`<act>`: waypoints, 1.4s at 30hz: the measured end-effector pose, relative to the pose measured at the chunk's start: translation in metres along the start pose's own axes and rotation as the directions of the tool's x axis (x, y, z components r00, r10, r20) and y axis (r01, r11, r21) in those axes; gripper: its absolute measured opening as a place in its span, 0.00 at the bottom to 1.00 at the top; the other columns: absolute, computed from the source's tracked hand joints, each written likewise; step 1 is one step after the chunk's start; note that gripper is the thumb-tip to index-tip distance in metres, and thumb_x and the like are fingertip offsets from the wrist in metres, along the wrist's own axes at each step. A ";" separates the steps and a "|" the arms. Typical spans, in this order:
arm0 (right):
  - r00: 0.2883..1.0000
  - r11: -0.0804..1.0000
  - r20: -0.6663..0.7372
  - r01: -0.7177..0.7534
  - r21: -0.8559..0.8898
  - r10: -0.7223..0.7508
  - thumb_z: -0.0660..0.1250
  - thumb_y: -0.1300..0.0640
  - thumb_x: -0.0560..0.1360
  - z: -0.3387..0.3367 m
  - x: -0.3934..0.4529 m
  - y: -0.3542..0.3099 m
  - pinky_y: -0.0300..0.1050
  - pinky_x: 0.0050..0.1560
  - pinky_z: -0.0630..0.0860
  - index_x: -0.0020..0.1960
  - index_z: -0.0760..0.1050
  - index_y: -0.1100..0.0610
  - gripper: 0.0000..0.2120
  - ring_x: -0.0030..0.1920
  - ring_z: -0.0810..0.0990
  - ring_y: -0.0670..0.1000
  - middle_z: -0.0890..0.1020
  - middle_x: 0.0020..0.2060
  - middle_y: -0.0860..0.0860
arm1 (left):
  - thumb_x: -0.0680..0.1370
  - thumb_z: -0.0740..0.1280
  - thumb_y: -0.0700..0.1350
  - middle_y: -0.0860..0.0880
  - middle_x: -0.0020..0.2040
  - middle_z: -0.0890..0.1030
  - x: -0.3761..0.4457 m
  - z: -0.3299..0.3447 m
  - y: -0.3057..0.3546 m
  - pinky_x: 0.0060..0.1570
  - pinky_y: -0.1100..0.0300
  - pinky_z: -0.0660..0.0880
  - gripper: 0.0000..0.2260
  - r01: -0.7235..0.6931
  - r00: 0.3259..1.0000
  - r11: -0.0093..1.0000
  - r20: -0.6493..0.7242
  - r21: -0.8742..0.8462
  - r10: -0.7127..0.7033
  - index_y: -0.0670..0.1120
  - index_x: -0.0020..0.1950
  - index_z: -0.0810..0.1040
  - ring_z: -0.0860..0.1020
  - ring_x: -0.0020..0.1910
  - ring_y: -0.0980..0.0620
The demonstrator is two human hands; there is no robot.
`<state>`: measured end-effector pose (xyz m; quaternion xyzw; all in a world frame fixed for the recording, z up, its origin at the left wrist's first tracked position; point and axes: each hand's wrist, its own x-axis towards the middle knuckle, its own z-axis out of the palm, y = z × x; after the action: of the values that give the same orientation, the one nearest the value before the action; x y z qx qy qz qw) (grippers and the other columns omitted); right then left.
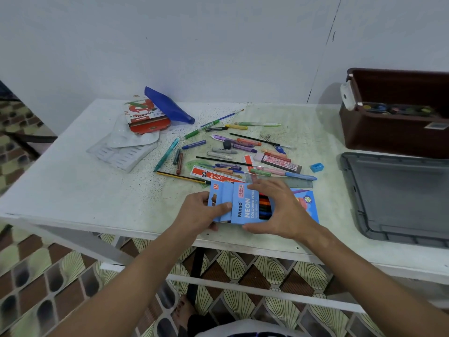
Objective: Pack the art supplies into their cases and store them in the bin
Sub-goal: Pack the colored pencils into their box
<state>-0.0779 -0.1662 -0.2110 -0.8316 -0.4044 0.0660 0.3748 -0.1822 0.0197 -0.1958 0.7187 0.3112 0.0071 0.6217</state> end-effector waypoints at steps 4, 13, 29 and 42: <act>1.000 1.000 -0.006 -0.007 0.005 0.007 0.82 0.44 0.57 -0.001 0.000 0.000 0.48 0.67 0.65 0.66 0.73 0.52 0.41 0.64 0.65 0.45 0.68 0.59 0.37 | 0.76 0.70 0.47 0.47 0.46 0.84 0.001 0.001 0.000 0.32 0.57 0.80 0.08 0.028 1.000 0.999 0.001 -0.041 -0.028 0.46 0.53 0.81 0.83 0.42 0.49; 0.998 1.000 0.068 -0.019 0.025 0.017 0.78 0.37 0.57 0.000 -0.011 0.007 0.44 0.68 0.62 0.67 0.71 0.49 0.42 0.66 0.62 0.43 0.71 0.66 0.43 | 0.75 0.72 0.43 0.44 0.46 0.85 -0.005 0.003 -0.006 0.35 0.59 0.80 0.10 0.102 0.994 0.990 0.057 -0.097 -0.097 0.40 0.53 0.81 0.84 0.42 0.49; 0.973 0.957 -0.031 -0.231 -0.177 0.229 0.69 0.23 0.49 -0.026 -0.033 0.016 0.50 0.70 0.57 0.72 0.64 0.46 0.56 0.68 0.57 0.48 0.62 0.68 0.45 | 0.76 0.71 0.42 0.44 0.47 0.84 0.002 -0.010 -0.003 0.33 0.60 0.79 0.08 0.085 0.996 0.993 -0.001 -0.078 -0.086 0.40 0.52 0.82 0.83 0.42 0.50; 0.847 0.848 -0.083 -0.529 -0.030 0.525 0.81 0.36 0.50 -0.018 -0.039 0.014 0.39 0.60 0.72 0.76 0.55 0.50 0.62 0.62 0.67 0.46 0.62 0.62 0.47 | 0.69 0.77 0.39 0.47 0.48 0.82 0.020 -0.037 -0.008 0.33 0.60 0.80 0.29 -0.151 0.986 0.968 0.098 0.200 0.134 0.49 0.66 0.69 0.83 0.41 0.50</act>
<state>-0.0877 -0.2100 -0.2156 -0.9219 -0.1485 0.1260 0.3350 -0.1847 0.0618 -0.2020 0.7995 0.2313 -0.0108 0.5542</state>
